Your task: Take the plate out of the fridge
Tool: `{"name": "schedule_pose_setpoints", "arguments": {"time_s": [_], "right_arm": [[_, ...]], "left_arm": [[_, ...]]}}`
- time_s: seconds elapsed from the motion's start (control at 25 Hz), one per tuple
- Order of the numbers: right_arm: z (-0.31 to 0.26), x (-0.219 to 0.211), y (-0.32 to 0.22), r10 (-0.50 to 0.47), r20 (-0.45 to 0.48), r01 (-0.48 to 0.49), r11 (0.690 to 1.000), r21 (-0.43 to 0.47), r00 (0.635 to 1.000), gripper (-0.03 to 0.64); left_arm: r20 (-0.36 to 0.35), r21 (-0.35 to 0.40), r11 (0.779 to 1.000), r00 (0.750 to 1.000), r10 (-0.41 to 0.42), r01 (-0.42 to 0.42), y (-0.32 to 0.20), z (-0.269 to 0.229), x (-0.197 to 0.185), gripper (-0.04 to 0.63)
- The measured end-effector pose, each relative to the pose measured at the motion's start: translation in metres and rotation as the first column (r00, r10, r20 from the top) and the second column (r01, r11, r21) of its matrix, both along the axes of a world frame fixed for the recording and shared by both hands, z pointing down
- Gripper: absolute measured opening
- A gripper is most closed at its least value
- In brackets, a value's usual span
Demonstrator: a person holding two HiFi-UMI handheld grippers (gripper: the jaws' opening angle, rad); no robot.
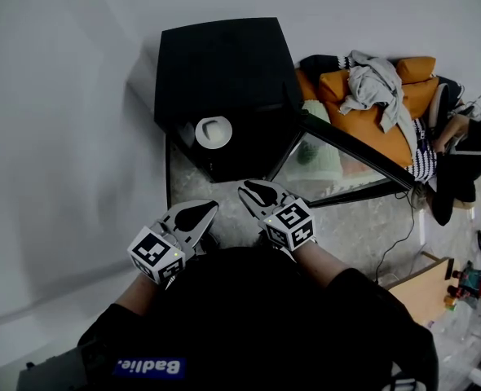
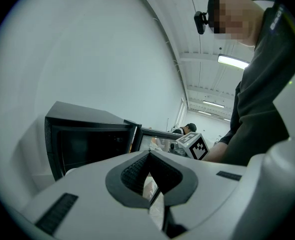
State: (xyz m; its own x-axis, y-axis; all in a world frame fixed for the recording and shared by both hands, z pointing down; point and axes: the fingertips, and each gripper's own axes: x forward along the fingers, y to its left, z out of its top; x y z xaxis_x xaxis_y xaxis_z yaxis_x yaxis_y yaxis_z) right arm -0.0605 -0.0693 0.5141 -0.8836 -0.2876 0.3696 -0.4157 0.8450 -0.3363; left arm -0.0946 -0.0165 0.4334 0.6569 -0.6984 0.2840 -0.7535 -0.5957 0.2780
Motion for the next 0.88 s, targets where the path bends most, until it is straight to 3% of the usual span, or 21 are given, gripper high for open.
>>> {"name": "schedule_pose_setpoints", "arguments": {"time_s": [0.72, 0.88], "right_arm": [[0.054, -0.027, -0.032, 0.041, -0.009, -0.042, 0.997, -0.069, 0.999, 0.121], [0.07, -0.031, -0.041, 0.06, -0.014, -0.061, 0.993, -0.102, 0.998, 0.13]], "left_arm": [[0.018, -0.043, 0.998, 0.999, -0.045, 0.046, -0.001, 0.003, -0.023, -0.003], [0.052, -0.043, 0.999, 0.998, -0.025, 0.028, -0.002, 0.007, -0.029, -0.003]]}}
